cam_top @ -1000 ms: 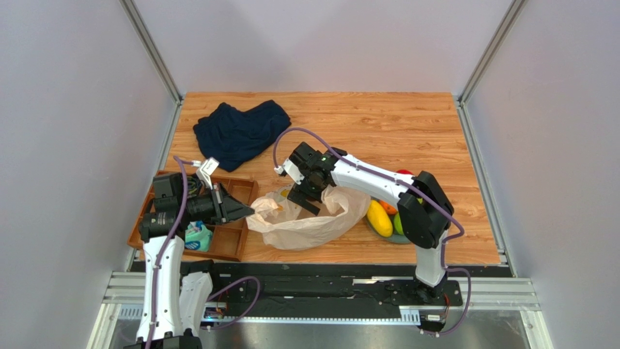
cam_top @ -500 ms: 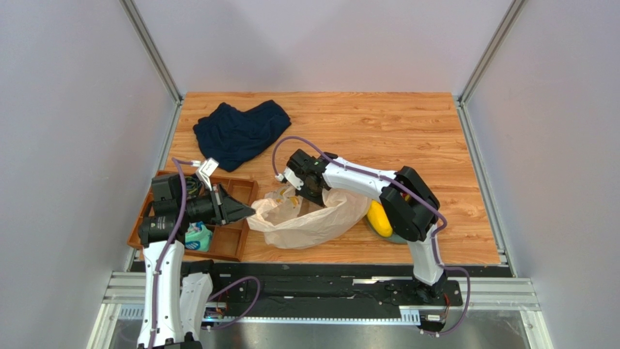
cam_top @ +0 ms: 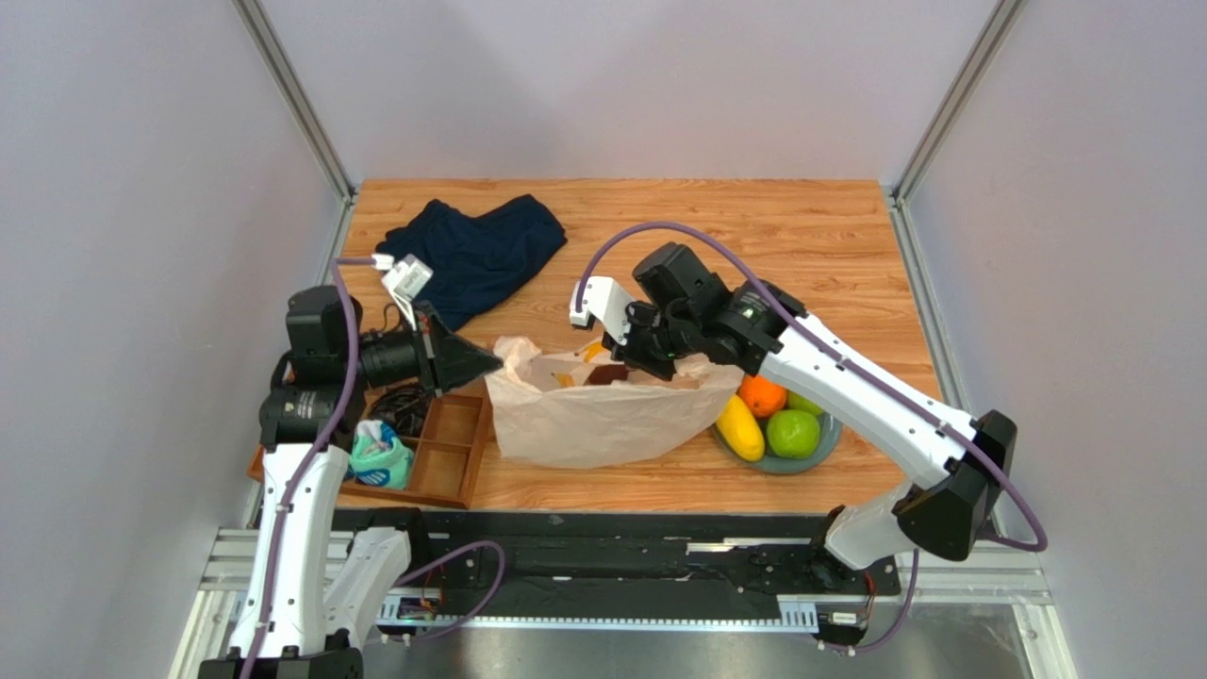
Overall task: Take the fake fruits out of the plastic bag
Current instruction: Adjust the plastic bag at the center of the board.
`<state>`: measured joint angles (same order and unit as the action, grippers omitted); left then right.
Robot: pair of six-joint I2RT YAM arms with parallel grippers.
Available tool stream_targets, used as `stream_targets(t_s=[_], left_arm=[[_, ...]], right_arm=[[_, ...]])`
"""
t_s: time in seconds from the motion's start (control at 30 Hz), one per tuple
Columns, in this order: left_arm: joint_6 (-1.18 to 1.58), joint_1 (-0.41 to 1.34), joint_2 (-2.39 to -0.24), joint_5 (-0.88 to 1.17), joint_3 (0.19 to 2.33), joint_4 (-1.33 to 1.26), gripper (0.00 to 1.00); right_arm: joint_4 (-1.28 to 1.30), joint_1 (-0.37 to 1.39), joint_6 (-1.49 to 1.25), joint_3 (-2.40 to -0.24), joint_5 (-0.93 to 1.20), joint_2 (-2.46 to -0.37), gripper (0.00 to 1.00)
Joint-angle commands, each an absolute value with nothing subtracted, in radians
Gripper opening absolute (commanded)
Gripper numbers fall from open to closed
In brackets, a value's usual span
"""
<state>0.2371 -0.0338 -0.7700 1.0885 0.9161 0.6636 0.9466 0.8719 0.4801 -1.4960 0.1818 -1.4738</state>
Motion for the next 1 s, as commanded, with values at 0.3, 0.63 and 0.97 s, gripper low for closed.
stream_targets(t_s=[0.3,0.63,0.97], left_arm=[[0.389,-0.005,-1.165,0.963,1.443,0.141,0.0],[0.399,-0.005,-1.353,0.968,1.813,0.13,0.0],[0.259,-0.003,-0.834,1.082,1.246,0.488,0.0]], right_arm=[[0.781,0.732,0.558,-1.574,-0.039,-1.526,0.0],[0.729,0.509,0.523,-2.054,-0.086,-1.75,0.0],[0.747,0.571,0.152,-1.594,-0.089,-1.373,1.0]])
